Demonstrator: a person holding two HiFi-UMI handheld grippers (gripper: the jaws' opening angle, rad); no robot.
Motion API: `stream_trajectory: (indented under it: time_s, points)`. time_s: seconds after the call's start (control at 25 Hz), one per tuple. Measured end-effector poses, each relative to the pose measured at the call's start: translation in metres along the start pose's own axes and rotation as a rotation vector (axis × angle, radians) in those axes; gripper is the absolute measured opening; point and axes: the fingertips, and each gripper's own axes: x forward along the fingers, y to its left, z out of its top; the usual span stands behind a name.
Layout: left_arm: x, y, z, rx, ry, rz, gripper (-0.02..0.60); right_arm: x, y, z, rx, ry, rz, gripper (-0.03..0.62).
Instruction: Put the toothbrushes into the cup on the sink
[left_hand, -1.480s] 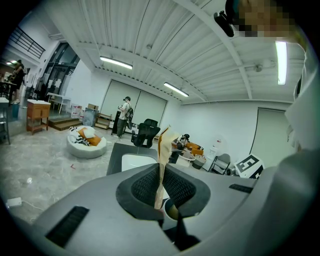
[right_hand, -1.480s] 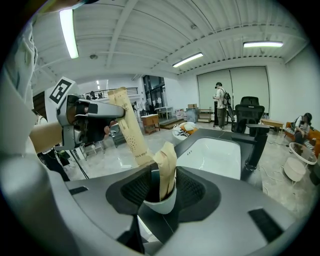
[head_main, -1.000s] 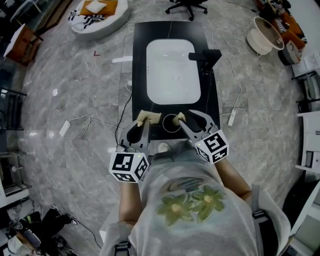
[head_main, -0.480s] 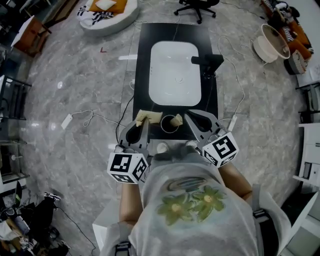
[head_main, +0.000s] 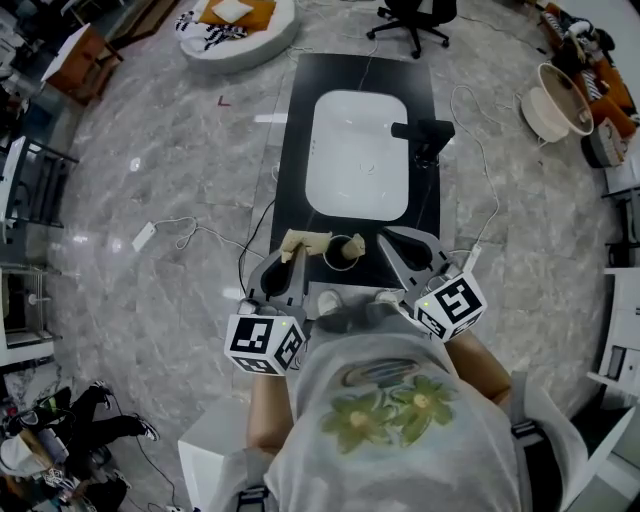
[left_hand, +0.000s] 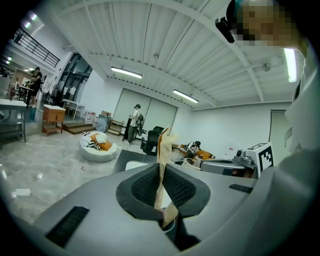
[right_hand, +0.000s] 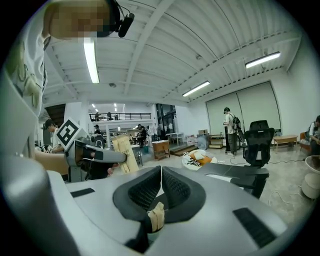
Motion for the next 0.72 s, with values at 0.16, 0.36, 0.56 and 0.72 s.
stream_trajectory:
  time_s: [0.16,0.36,0.56,0.72]
  points:
    - [-0.003,-0.008,-0.004,-0.01,-0.007,0.024,0.034,-0.008,0.0,-0.001,-0.006,0.004,0.025,0.044]
    - [-0.006,-0.018,-0.008,-0.016,-0.013,0.044,0.034,-0.013,-0.001,-0.004,-0.011,0.009,0.042,0.044]
    - [-0.008,-0.02,-0.015,-0.02,-0.015,0.069,0.034,-0.017,0.002,-0.005,-0.018,0.01,0.065,0.044]
    - [-0.007,-0.023,-0.025,-0.028,-0.008,0.087,0.034,-0.022,0.003,-0.01,-0.028,0.022,0.083,0.044]
